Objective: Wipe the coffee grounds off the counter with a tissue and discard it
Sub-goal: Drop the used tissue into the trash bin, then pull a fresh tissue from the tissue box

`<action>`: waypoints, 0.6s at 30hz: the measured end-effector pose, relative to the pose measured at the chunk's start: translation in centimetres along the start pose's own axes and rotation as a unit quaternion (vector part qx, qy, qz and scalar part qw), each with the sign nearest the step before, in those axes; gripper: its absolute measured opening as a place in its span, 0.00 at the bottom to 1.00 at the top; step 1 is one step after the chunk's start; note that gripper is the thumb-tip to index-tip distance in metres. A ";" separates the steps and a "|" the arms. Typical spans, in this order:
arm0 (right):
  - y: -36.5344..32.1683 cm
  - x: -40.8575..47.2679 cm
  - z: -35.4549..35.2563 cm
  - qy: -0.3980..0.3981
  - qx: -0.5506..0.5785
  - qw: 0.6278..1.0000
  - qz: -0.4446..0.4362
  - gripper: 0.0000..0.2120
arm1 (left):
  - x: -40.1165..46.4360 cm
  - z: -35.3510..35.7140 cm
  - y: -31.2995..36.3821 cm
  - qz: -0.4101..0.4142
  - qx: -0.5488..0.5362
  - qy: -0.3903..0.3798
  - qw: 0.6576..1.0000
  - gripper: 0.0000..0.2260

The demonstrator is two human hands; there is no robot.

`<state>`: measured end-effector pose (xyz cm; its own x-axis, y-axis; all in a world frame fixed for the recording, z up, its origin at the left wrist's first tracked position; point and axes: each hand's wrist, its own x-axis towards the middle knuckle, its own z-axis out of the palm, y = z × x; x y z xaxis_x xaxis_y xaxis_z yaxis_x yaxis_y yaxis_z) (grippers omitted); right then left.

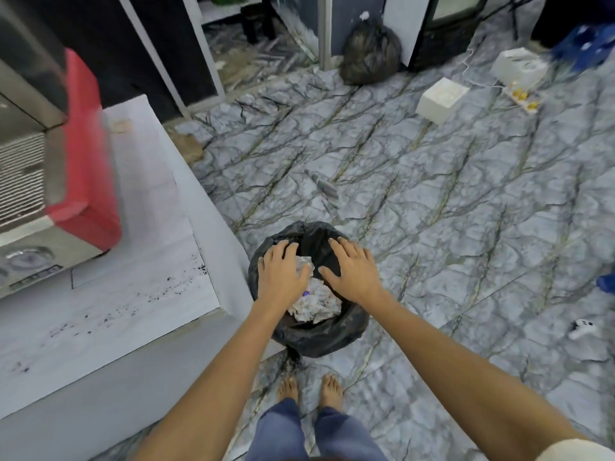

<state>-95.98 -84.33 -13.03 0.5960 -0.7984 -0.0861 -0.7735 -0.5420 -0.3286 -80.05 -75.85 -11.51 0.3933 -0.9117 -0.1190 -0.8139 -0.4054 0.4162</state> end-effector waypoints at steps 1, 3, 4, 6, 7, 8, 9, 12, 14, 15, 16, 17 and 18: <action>-0.6 0.4 -1.3 0.015 0.003 1.000 -0.007 0.33 | 0.3 -1.4 0.3 0.008 0.002 0.017 1.000 0.24; -1.7 1.1 -3.4 0.035 0.002 0.999 -0.026 0.33 | 0.5 -3.9 0.8 0.021 0.004 0.049 0.999 0.24; -2.3 1.4 -4.3 0.044 0.000 0.998 -0.035 0.33 | 0.6 -5.1 0.9 0.030 0.006 0.064 0.998 0.23; -3.6 2.1 -6.0 0.062 -0.004 0.997 -0.051 0.33 | 0.4 -7.4 0.9 0.038 0.013 0.089 0.995 0.24; -4.4 2.3 -6.7 0.072 -0.005 0.996 -0.060 0.33 | 0.3 -8.5 0.7 0.039 0.020 0.098 0.994 0.24; -5.3 2.4 -7.4 0.081 -0.008 0.994 -0.074 0.33 | 0.0 -9.3 0.3 0.037 0.027 0.109 0.993 0.24; -6.4 2.5 -7.9 0.088 -0.012 0.992 -0.090 0.33 | -0.5 -10.3 -0.3 0.032 0.031 0.124 0.991 0.24; -9.3 2.4 -8.8 0.104 -0.019 0.986 -0.130 0.32 | -2.3 -12.6 -1.8 0.011 0.028 0.157 0.987 0.24; -11.6 2.1 -9.0 0.105 -0.026 0.982 -0.154 0.32 | -4.1 -13.9 -3.2 -0.007 0.018 0.183 0.983 0.23; -12.9 1.9 -9.0 0.099 -0.025 0.981 -0.166 0.32 | -5.0 -14.5 -4.0 -0.015 0.018 0.192 0.981 0.24; -14.2 1.7 -9.0 0.094 -0.021 0.980 -0.176 0.32 | -5.9 -15.0 -4.9 -0.026 0.021 0.196 0.980 0.25; -15.6 1.5 -8.9 0.091 -0.017 0.978 -0.186 0.31 | -6.8 -15.6 -5.9 -0.040 0.025 0.198 0.979 0.26; -17.0 1.3 -8.9 0.093 -0.016 0.976 -0.198 0.31 | -7.7 -16.1 -7.0 -0.053 0.029 0.203 0.977 0.26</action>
<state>-83.99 -78.51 0.83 0.8020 -0.5575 0.2146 -0.4988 -0.8227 -0.2727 -70.52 -64.90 1.05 0.6041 -0.7677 0.2138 -0.7779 -0.5098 0.3674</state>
